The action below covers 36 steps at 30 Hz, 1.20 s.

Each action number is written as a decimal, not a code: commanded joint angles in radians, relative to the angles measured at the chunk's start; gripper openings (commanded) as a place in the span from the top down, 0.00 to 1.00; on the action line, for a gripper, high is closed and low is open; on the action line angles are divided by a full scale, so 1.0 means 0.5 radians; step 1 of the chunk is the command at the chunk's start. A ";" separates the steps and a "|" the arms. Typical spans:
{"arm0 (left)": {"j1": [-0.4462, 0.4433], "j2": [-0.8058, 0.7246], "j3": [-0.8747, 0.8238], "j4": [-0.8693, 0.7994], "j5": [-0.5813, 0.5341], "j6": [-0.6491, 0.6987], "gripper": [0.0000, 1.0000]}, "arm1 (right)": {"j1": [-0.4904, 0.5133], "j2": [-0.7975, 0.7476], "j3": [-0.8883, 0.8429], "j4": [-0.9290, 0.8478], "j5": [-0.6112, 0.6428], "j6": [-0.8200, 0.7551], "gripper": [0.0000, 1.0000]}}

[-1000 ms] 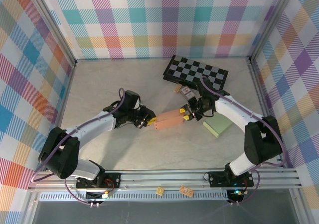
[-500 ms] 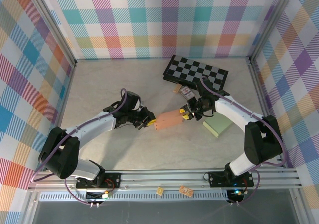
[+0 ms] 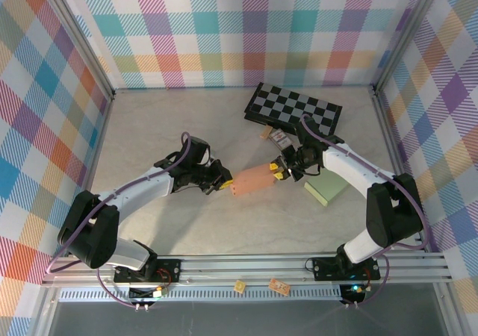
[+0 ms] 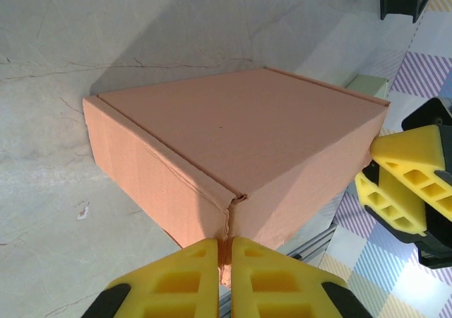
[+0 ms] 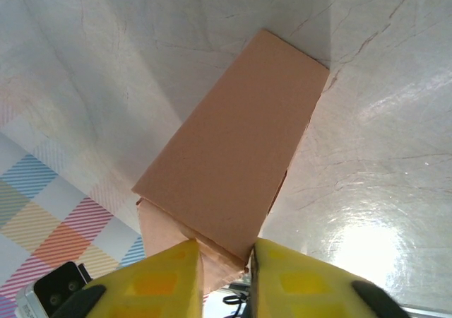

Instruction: Fold the paper box

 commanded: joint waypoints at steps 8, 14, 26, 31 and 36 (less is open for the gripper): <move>-0.007 0.052 0.040 -0.232 -0.015 0.018 0.89 | 0.130 -0.200 0.110 -0.438 0.283 0.264 0.35; -0.010 0.057 0.088 -0.239 0.000 0.022 0.89 | 0.445 -0.195 0.164 -0.241 0.632 0.762 0.22; -0.016 0.105 0.191 -0.205 0.064 0.072 0.83 | 0.485 0.283 0.448 -0.105 0.527 0.852 0.22; -0.014 0.045 0.315 -0.327 0.030 0.135 0.81 | 0.487 0.389 0.468 -0.189 0.381 0.788 0.34; -0.005 -0.031 0.635 -0.673 -0.097 0.350 0.78 | 0.485 0.323 0.271 -0.035 0.352 0.768 0.50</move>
